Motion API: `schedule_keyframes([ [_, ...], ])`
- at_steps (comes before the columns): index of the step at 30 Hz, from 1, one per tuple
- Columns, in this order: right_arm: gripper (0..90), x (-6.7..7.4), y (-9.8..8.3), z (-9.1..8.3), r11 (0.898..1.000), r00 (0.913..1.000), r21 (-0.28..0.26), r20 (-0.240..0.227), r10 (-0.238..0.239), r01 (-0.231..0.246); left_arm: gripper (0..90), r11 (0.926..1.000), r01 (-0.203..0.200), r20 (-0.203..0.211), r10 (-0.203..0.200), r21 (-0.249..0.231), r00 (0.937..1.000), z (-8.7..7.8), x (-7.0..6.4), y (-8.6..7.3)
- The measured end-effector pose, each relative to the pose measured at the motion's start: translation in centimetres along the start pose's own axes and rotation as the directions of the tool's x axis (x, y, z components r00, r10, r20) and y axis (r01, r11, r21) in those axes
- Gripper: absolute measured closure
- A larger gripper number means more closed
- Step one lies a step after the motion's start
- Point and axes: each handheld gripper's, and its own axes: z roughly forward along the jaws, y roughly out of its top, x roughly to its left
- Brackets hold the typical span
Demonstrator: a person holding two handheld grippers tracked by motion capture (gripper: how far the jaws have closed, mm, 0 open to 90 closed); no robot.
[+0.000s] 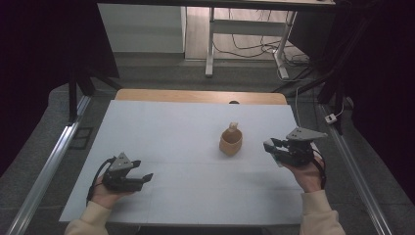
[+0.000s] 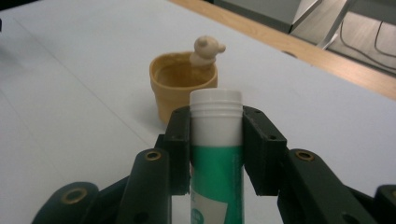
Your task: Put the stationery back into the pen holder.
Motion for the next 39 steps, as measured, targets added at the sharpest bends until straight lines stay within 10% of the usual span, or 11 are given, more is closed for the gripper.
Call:
schedule_keyframes([
  [39,64.8,1.7,5.5,4.5,0.985,0.9994,-0.169,-0.021,0.026,-0.03,29.3,1.0,0.0,0.007,0.0,-0.007,1.0,-0.1,0.0,0.0],
])
